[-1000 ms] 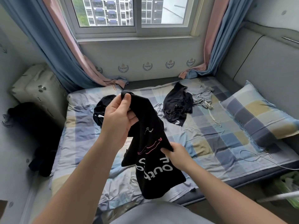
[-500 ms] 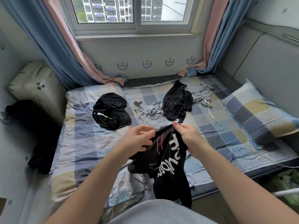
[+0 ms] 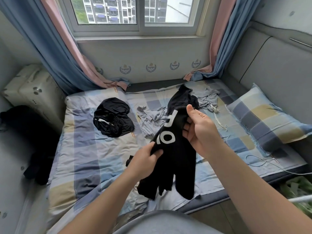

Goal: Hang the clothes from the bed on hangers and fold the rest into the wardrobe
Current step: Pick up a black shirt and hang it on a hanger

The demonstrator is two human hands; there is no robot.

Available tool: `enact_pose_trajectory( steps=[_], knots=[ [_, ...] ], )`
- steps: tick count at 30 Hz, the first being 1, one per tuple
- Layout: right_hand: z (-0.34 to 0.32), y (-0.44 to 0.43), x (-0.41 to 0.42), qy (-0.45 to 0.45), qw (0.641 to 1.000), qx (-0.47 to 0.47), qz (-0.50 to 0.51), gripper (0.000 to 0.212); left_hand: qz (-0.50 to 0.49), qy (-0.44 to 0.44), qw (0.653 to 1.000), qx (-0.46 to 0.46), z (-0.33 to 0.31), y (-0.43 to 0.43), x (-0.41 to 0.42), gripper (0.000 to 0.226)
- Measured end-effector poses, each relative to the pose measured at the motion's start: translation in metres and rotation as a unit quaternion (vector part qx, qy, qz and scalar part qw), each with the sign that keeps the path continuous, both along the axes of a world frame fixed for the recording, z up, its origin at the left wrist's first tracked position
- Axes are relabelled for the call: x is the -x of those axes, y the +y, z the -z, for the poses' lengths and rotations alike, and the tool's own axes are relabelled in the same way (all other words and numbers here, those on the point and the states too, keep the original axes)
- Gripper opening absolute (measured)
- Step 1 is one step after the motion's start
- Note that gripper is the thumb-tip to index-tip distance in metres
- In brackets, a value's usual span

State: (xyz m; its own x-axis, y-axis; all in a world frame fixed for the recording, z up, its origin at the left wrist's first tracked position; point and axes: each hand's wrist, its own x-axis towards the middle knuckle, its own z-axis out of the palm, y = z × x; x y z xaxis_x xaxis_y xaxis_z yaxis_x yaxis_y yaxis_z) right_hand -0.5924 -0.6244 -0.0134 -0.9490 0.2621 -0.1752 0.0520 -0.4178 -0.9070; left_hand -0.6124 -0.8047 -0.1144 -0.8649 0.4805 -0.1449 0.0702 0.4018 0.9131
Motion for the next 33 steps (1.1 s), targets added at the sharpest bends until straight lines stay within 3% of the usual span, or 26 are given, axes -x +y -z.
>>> enact_pose_trajectory(
  steps=[2,6,12,14,17,20,25,29,33],
  knots=[
    [-0.003,0.003,-0.003,0.023,0.999,0.012,-0.025,0.029,-0.039,0.001,0.997,-0.070,-0.009,-0.002,0.007,0.016],
    [0.001,0.009,-0.011,0.049,0.994,-0.038,-0.091,0.032,-0.130,-0.001,0.973,-0.189,-0.037,-0.008,0.020,0.021],
    [0.026,-0.013,-0.032,0.030,0.954,-0.197,-0.223,0.063,-0.188,-0.118,0.912,-0.344,-0.074,-0.014,0.028,0.021],
    [0.041,-0.024,-0.035,0.007,0.950,-0.237,-0.203,0.053,-0.195,-0.146,0.900,-0.362,-0.077,-0.014,0.029,0.024],
    [0.046,-0.030,-0.031,0.007,0.978,-0.183,-0.105,0.023,-0.212,-0.175,0.891,-0.362,-0.078,-0.015,0.032,0.024],
    [0.037,-0.022,-0.025,-0.002,0.983,-0.166,-0.077,0.017,-0.224,-0.209,0.888,-0.342,-0.074,-0.018,0.034,0.024],
    [0.004,0.002,-0.014,0.033,0.982,-0.178,-0.049,0.024,-0.183,-0.205,0.919,-0.282,-0.065,-0.020,0.030,0.017],
    [-0.008,0.002,-0.009,0.029,0.970,-0.230,-0.068,0.036,-0.083,-0.121,0.969,-0.197,-0.063,-0.008,0.011,0.018],
    [-0.027,-0.010,-0.008,0.013,0.992,-0.109,-0.060,0.029,-0.016,-0.027,0.991,-0.133,-0.057,0.015,-0.017,0.047]
  ],
)
